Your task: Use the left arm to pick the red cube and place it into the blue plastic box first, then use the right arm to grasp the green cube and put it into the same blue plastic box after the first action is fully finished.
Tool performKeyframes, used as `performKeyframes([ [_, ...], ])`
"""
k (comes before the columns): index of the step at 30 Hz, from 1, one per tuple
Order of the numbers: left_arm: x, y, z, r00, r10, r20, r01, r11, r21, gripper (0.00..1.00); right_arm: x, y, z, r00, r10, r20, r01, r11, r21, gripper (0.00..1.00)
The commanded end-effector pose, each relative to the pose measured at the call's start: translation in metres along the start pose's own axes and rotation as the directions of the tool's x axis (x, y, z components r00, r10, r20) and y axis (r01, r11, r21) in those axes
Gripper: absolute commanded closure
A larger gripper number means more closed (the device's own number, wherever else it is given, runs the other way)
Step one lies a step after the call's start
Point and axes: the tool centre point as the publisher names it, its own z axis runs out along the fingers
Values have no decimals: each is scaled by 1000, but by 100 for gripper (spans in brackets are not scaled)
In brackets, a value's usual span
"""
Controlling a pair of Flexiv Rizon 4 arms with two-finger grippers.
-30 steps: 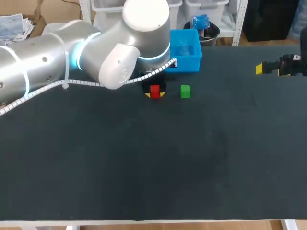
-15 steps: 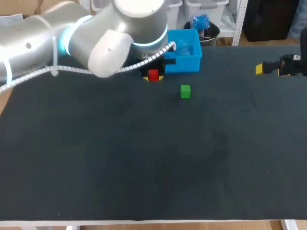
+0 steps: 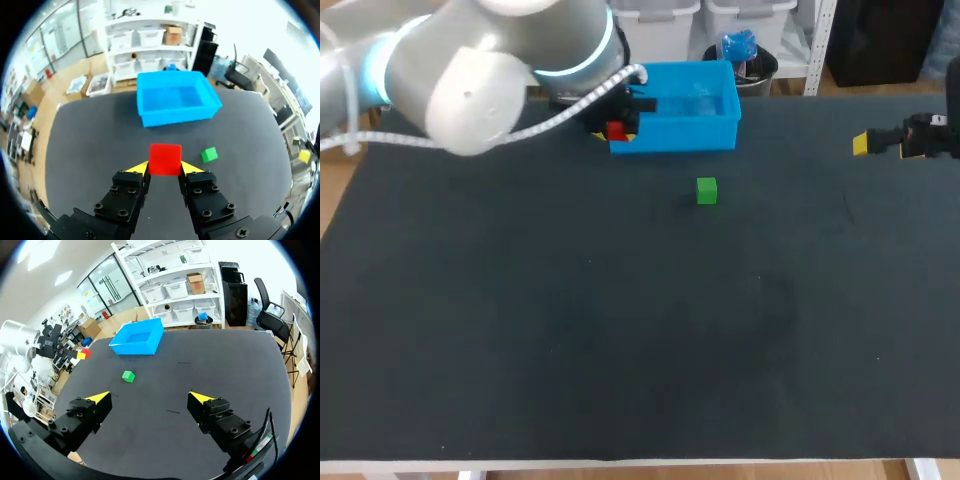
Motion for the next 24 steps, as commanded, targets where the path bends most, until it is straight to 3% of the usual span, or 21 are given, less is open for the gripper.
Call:
performKeyframes([
  [1, 13, 12, -12, 998, 36, 46, -40, 995, 92, 100, 0, 0, 0, 1000, -1, 0, 1, 1000, -1, 0],
  [13, 18, 28, -17, 992, 95, 80, -106, 984, 146, 100, 0, 0, 0, 1000, -1, 0, 1, 1000, -1, 0],
  [24, 6, 31, -5, 988, 126, 84, -139, 975, 172, 100, 0, 0, 0, 1000, -1, 0, 1, 1000, -1, 0],
])
